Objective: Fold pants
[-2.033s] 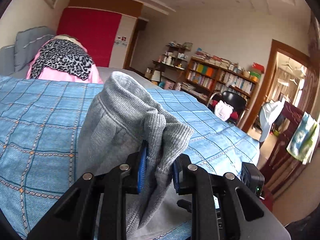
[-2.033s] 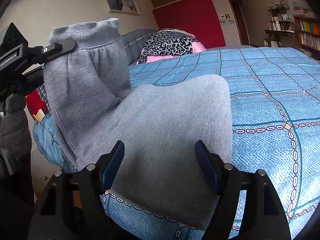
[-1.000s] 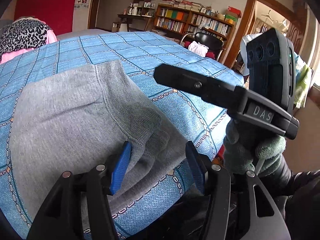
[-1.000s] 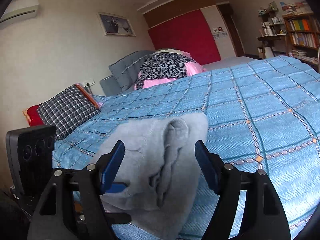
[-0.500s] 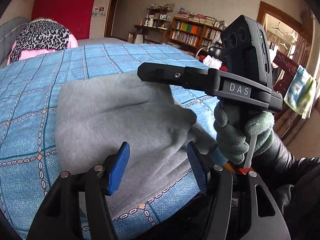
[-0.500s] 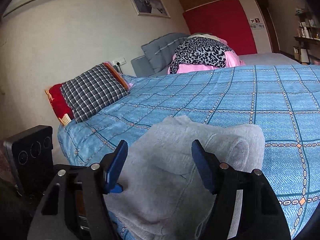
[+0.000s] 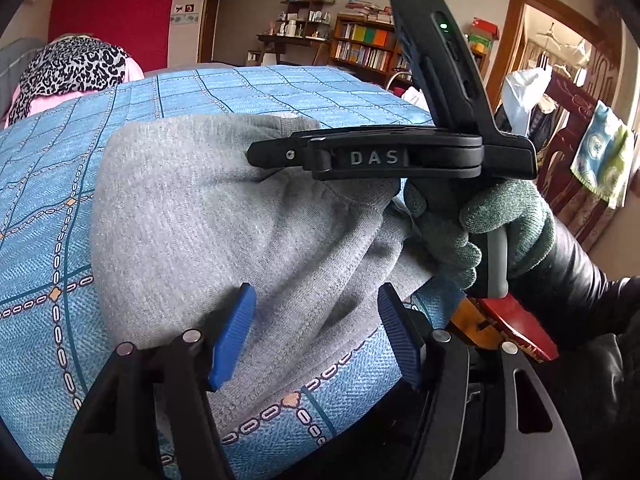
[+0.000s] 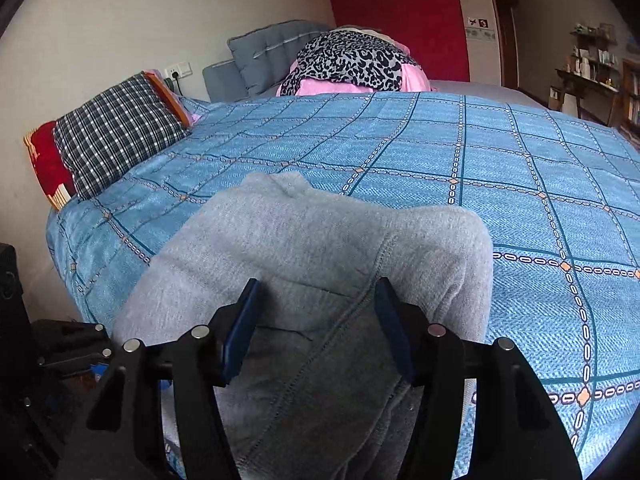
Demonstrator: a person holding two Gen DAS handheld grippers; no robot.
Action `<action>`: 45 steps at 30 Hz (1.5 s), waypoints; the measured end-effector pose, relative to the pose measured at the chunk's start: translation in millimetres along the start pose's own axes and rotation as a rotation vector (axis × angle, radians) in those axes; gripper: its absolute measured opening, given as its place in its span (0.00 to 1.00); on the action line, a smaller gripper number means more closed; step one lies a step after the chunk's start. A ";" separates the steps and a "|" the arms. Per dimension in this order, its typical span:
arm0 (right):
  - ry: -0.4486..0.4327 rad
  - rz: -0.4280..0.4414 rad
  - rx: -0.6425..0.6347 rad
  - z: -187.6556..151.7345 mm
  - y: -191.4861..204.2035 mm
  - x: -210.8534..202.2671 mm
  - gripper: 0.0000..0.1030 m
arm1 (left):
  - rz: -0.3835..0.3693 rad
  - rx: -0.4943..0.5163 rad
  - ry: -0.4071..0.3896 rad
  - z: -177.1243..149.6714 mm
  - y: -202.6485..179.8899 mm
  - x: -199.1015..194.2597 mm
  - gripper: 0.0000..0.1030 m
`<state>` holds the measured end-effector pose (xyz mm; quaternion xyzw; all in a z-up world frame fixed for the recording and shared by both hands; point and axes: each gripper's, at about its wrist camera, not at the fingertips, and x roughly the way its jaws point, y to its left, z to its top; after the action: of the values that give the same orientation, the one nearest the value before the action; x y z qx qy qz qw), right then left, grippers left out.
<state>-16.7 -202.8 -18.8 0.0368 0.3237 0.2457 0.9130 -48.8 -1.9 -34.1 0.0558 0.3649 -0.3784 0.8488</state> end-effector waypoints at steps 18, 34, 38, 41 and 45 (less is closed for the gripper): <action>-0.022 -0.159 -0.007 -62.8 6.9 -44.4 0.59 | -0.022 -0.035 -0.003 5.6 3.3 -5.2 0.62; -0.106 -0.092 0.242 -40.7 -30.3 -67.2 0.89 | 0.128 -0.297 -0.172 43.2 80.6 -51.4 0.88; -0.093 -0.064 0.302 -33.3 -42.0 -59.9 0.92 | 0.079 -0.447 -0.128 47.4 115.2 -40.0 0.89; -0.071 -0.045 0.330 -30.0 -49.0 -52.6 0.92 | 0.060 -0.501 -0.106 43.6 128.9 -33.3 0.89; -0.029 -0.026 0.345 -29.1 -54.7 -39.3 0.92 | 0.051 -0.501 -0.071 44.1 131.6 -22.5 0.89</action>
<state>-37.6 -272.0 -31.6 0.1921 0.3482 0.1742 0.9008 56.5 88.3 -11.0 -0.1605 0.4157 -0.2564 0.8578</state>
